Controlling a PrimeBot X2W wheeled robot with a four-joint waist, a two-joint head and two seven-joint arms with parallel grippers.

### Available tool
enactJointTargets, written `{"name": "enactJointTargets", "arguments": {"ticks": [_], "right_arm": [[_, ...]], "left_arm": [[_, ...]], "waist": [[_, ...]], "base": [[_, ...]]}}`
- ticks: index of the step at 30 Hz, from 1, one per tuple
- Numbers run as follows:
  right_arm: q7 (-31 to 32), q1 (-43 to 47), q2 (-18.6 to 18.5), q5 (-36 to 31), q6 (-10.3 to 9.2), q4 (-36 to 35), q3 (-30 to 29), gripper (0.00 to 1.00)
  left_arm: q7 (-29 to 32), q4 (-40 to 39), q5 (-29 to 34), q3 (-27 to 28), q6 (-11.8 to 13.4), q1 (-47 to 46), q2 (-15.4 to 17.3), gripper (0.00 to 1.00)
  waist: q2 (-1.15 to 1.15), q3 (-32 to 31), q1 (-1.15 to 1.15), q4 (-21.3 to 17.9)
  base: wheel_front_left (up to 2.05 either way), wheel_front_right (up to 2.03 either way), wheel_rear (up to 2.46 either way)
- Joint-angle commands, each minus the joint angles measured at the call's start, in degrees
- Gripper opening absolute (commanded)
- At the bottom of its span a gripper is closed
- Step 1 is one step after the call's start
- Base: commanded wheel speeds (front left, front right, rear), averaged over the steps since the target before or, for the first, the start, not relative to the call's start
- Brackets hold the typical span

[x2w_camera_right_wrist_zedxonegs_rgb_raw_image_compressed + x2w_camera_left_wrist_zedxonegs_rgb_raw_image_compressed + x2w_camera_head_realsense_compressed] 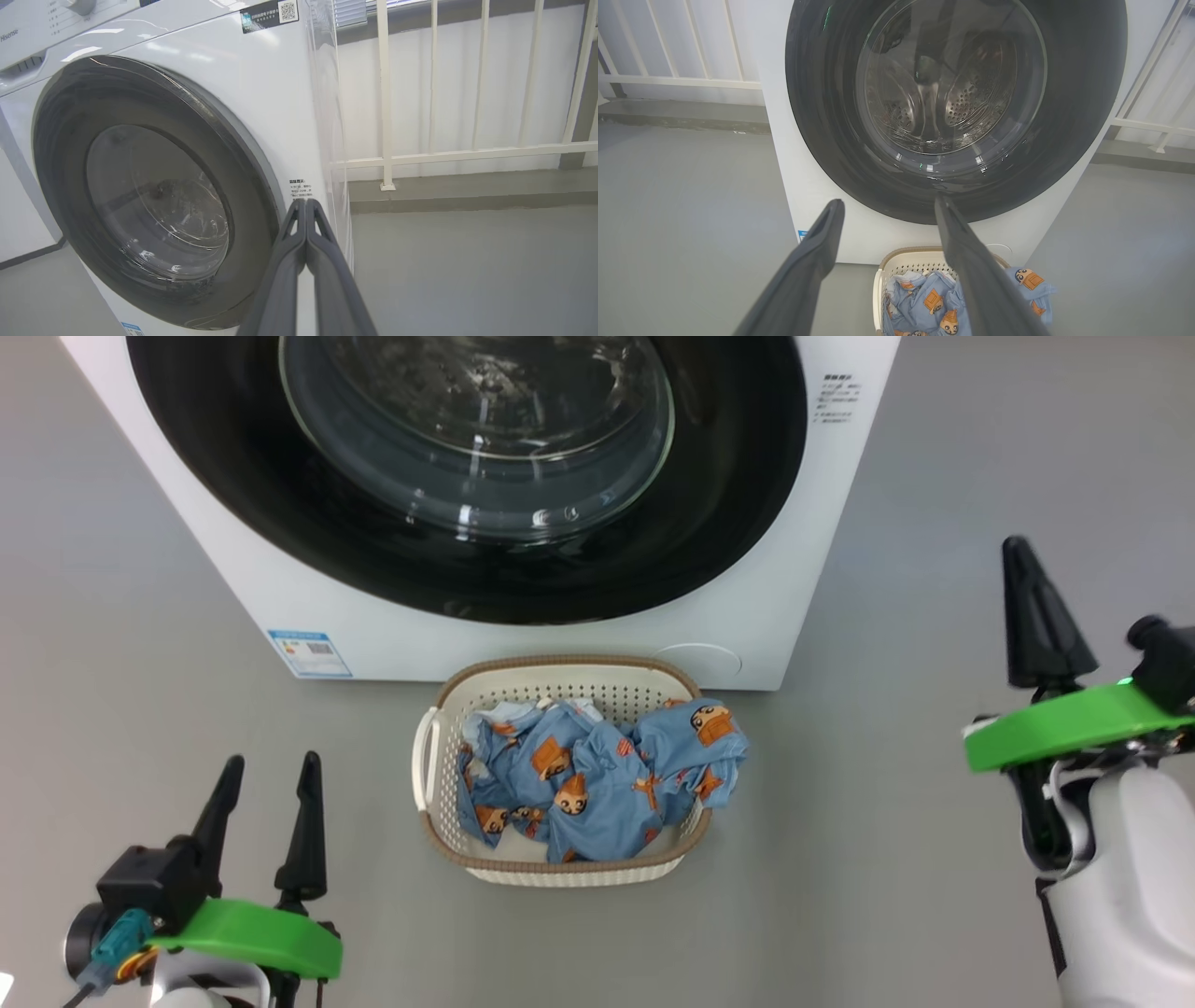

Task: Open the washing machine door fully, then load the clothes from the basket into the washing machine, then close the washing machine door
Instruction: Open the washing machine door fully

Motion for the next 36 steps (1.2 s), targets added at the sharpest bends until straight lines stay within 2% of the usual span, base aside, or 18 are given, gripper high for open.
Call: {"name": "enactJointTargets", "arguments": {"ticks": [1,11,21,25,36], "right_arm": [[-0.7,-1.8,-0.3,1.2,0.09,-1.0,0.9,0.00],[2.7,-9.5,-5.1,15.4,0.09,4.2,1.8,0.00],[10.1,-16.6,-10.7,32.6,0.09,6.7,5.0,0.00],[13.1,-20.5,-11.8,38.7,0.09,7.9,5.2,0.00],[22.3,-30.4,-13.2,50.2,0.09,11.0,7.1,0.00]], "left_arm": [[-0.4,-1.8,-0.2,1.7,-0.1,-2.7,1.7,1.00],[-0.4,-3.4,-1.9,0.3,-0.1,-4.1,2.9,1.00],[-0.4,-6.0,-3.3,0.7,-0.1,-5.4,3.0,1.00],[-0.4,-6.7,-3.9,0.7,-0.1,-6.1,3.1,1.00],[-0.4,-7.7,-4.8,0.7,-0.2,-8.1,2.3,1.00]], "waist": [[0.00,1.0,0.00,0.7],[0.00,4.4,0.00,2.8],[0.00,8.8,0.00,4.6],[0.00,10.9,0.00,5.1],[0.00,15.4,0.00,7.1]], "base": [[0.00,0.00,0.00],[0.00,0.00,0.00],[0.00,0.00,0.00],[0.00,0.00,0.00],[0.00,0.00,0.00]]}}
